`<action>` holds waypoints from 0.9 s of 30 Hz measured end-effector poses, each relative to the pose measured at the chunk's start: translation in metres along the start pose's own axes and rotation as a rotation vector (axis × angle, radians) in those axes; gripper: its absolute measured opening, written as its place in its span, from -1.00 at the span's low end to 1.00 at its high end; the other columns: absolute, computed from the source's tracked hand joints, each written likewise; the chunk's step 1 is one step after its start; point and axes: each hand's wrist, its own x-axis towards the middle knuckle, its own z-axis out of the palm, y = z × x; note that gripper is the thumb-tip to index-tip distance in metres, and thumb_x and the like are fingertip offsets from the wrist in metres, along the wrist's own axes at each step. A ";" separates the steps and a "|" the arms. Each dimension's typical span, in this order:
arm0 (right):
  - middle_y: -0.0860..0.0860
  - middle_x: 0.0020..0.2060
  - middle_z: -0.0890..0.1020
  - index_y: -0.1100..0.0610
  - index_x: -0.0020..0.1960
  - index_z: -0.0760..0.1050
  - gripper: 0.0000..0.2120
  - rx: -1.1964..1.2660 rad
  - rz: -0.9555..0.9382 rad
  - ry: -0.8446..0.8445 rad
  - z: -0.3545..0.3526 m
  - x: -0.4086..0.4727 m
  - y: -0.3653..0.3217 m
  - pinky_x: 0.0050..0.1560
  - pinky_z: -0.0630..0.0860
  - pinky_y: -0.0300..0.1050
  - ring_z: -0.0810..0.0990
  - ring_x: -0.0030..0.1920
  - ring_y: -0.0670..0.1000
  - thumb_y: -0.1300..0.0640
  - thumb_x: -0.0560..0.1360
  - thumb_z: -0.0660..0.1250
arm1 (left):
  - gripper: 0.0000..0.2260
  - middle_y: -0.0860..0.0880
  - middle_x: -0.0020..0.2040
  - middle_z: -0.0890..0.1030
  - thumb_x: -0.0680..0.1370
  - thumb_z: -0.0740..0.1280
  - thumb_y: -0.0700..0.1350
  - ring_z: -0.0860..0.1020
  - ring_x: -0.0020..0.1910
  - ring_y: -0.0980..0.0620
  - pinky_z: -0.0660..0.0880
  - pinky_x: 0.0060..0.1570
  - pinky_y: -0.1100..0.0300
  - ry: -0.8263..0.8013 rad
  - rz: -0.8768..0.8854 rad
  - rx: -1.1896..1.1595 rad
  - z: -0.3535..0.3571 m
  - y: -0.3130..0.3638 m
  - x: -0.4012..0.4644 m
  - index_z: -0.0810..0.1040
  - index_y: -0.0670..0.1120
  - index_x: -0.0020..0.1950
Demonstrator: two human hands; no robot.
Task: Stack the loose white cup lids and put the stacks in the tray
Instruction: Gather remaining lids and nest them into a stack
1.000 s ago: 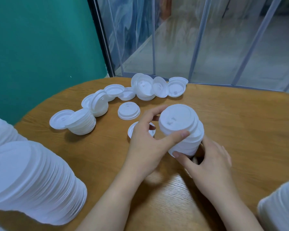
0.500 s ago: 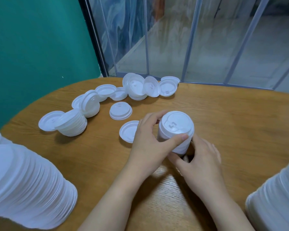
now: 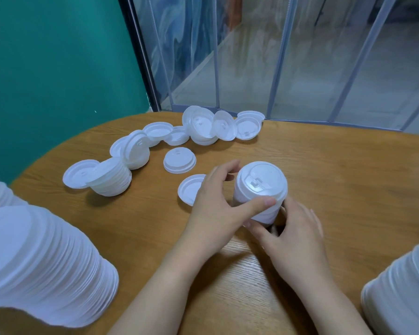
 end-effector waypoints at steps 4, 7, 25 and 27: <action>-0.20 -0.26 0.50 -0.10 -0.07 0.40 -0.59 -0.020 -0.011 0.003 -0.001 -0.001 -0.002 0.09 0.42 0.10 0.47 -0.10 -0.02 -0.28 0.32 0.52 | -0.33 0.31 0.25 0.53 0.25 0.44 0.42 0.42 0.33 0.27 0.31 0.29 0.37 0.120 -0.077 0.114 -0.033 -0.019 -0.008 0.53 0.23 0.31; -0.19 -0.26 0.50 -0.08 -0.09 0.42 -0.60 0.007 -0.007 0.003 -0.002 -0.002 -0.004 -0.01 0.41 0.05 0.48 -0.11 0.00 -0.22 0.31 0.56 | -0.49 0.29 0.21 0.51 0.39 0.40 0.33 0.39 0.29 0.21 0.18 0.35 0.19 0.190 -0.054 0.470 -0.052 -0.037 -0.013 0.56 0.15 0.28; -0.22 -0.21 0.51 -0.08 -0.03 0.45 -0.62 0.005 -0.015 -0.033 -0.002 -0.002 -0.009 0.02 0.45 0.13 0.46 -0.10 0.00 -0.20 0.32 0.54 | -0.91 0.13 -0.15 0.64 0.60 0.41 0.04 0.55 -0.11 0.12 0.44 0.04 0.10 0.340 -0.021 0.299 -0.051 -0.051 -0.009 0.64 0.07 -0.07; -0.20 -0.22 0.51 -0.08 -0.03 0.45 -0.62 0.004 -0.014 -0.037 -0.002 -0.003 -0.010 0.02 0.46 0.14 0.46 -0.11 0.00 -0.20 0.32 0.54 | -0.90 0.08 -0.21 0.67 0.62 0.41 -0.02 0.59 -0.20 0.02 0.52 -0.12 0.07 0.327 -0.077 0.060 -0.052 -0.042 -0.010 0.64 0.04 -0.09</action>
